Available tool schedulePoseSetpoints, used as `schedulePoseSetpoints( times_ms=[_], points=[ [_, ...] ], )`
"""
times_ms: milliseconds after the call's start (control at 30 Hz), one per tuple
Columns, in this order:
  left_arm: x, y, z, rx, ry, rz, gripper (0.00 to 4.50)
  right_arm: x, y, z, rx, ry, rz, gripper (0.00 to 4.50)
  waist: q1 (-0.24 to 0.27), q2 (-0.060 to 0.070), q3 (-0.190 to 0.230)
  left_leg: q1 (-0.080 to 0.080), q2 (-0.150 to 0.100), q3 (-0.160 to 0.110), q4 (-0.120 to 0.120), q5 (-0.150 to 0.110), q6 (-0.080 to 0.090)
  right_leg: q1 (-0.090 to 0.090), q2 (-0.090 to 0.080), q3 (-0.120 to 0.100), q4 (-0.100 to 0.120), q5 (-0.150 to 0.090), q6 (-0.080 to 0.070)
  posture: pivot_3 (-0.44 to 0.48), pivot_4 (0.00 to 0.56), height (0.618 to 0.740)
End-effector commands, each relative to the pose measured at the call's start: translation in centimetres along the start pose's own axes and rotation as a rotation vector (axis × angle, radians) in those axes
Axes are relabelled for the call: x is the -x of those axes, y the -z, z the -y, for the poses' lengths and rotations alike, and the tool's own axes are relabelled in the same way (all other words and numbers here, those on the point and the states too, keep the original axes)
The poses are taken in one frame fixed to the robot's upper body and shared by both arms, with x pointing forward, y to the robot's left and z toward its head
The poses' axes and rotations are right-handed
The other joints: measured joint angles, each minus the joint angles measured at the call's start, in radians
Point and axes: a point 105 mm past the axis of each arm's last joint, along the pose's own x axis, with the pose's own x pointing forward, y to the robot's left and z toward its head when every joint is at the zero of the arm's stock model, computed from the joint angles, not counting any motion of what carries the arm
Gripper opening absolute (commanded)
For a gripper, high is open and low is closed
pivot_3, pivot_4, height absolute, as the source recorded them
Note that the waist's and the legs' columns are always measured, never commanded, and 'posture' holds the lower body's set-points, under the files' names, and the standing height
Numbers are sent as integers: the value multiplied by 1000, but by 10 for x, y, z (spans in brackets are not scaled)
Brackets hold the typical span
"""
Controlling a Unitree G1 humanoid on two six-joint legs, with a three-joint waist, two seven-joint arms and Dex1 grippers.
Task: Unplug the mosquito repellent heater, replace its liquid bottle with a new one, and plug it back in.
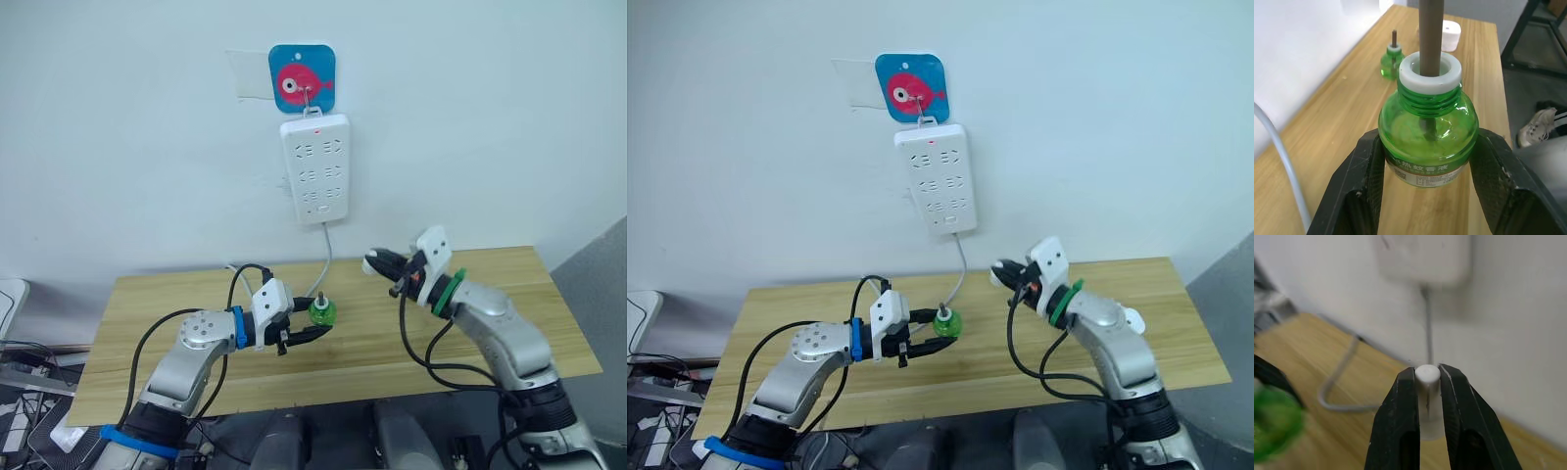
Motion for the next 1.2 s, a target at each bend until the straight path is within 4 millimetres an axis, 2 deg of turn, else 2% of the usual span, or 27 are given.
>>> schedulePoseSetpoints(
  times_ms=[33, 100, 367, 733, 933, 1067, 1133, 1200],
  points=[
    [5, -12, -2, -29, -29, 31, 2151, -4, 11, 12, 44, 88, 17, 271, -2, 0, 0, 1, 0, 0, 0, 0, 0, 0, 0, 0, 1, 0, 0, -110, 205, 740],
    [7, -12, -2, -27, -36, 29, 2151, -6, 30, 18, 52, 122, -17, 271, -1, 0, 0, 2, 1, 0, -1, 0, 0, 1, 1, 0, 1, 0, 0, -103, 206, 740],
    [9, -13, -3, -31, -42, 19, 2151, -8, 71, 36, 65, 205, -90, 271, -1, 0, 0, 3, 0, 1, -3, 0, 0, 2, 1, 1, 0, 0, 0, -90, 206, 740],
    [7, -14, 1, -30, -36, 21, 2151, -10, 88, 37, 67, 229, -97, 271, -1, 0, 0, 5, 0, 2, -3, 0, 0, 3, 1, 1, 1, 0, 0, -78, 204, 740],
    [6, -14, 3, -27, -34, 22, 2151, -8, 82, 35, 69, 204, -66, 2330, -1, 0, 0, 5, 0, 1, -4, 0, 0, 3, 1, 1, 0, 0, 0, -82, 204, 740],
    [8, -13, 3, -24, -32, 19, 2151, 4, 56, 25, 128, 92, 7, 3760, 0, 0, 0, 5, 0, 1, -4, 0, 0, 3, 1, 1, 0, 0, 0, -88, 205, 740],
    [9, -12, 3, -23, -30, 16, 2151, 12, 39, 11, 103, -12, 47, 4476, 0, 0, 0, 5, 0, 1, -4, 0, 0, 3, 1, 1, 0, 0, 0, -95, 204, 740],
    [9, -11, 4, -26, -18, 11, 2151, 23, 20, -9, 56, -173, 64, 4493, 0, 1, 1, 4, 0, 1, -4, 0, 0, 3, 1, 1, -1, 0, 0, -102, 204, 740]
  ],
)
